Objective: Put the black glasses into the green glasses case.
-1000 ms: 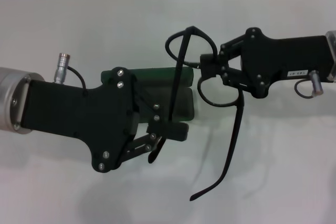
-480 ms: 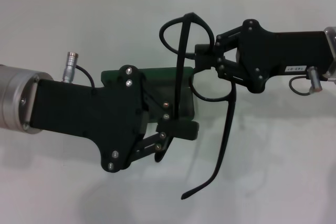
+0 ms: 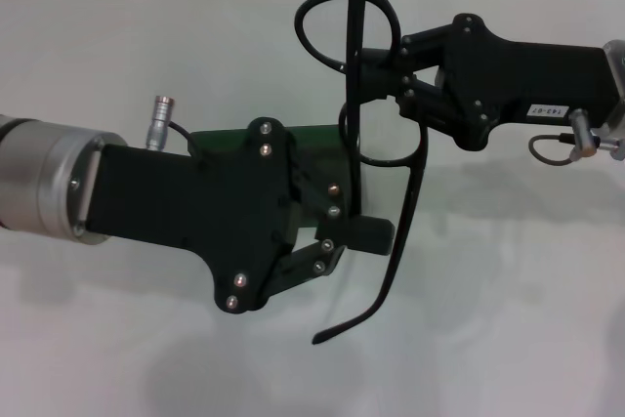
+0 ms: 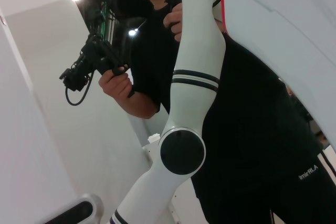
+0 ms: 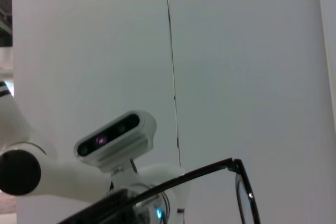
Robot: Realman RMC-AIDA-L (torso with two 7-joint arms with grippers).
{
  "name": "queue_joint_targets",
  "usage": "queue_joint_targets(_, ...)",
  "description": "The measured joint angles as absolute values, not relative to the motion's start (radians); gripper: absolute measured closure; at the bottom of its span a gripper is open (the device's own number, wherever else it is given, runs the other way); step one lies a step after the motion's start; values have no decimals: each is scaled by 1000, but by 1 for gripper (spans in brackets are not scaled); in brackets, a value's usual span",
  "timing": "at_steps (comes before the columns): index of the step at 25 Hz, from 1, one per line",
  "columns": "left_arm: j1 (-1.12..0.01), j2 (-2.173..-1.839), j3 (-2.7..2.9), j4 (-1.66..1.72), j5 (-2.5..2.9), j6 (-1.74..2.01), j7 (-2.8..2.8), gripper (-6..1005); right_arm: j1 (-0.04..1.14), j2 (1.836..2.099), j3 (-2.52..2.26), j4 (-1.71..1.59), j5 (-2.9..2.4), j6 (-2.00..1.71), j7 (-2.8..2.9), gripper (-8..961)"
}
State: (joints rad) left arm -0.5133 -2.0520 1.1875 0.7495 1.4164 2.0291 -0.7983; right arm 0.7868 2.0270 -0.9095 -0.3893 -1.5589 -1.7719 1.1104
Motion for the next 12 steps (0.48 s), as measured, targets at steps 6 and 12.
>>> queue_joint_targets(6,-528,-2063,1188,716,1423,2010,-788,1001,794,2028,-925,-365,-1528,-1773,1109,856)
queue_joint_targets(12,-534,-2081,1184,714,1430,2000,-783,1001,797,2028,-935,-355,-1514,-1770,1108,856)
